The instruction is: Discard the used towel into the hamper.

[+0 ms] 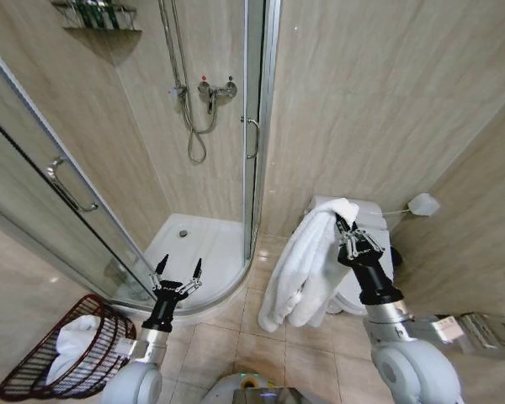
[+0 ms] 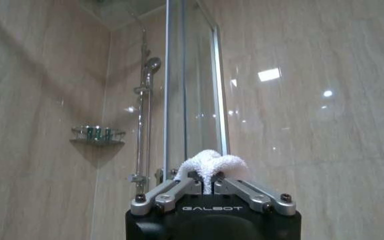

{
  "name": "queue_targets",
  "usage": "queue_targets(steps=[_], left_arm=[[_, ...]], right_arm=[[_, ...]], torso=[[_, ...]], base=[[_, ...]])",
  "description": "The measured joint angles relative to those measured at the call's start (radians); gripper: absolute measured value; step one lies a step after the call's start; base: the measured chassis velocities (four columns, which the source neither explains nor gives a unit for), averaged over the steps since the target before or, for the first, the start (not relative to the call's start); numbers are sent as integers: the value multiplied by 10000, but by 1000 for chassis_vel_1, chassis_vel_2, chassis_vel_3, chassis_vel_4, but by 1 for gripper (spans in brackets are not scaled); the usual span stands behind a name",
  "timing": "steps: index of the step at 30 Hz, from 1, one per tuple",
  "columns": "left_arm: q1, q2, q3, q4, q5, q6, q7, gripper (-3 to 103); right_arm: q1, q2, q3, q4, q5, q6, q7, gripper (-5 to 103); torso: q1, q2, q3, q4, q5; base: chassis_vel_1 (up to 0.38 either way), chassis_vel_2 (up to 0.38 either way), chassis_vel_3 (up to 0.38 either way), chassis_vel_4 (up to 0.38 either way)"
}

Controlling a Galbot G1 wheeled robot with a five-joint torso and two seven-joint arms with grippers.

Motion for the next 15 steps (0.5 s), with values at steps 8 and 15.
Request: queue_targets(steps=[8,15], left_arm=[[0,0,0,0,0,0,0,100],[0,0,0,0,0,0,0,100]], right_arm=[[-47,36,-6,0,-14,0,-18,4],[-48,48,-20,0,-41,0,-47,4]], torso=[[185,391,204,0,0],[391,828,437,0,0]], base=[[0,0,0,0],[0,0,0,0]])
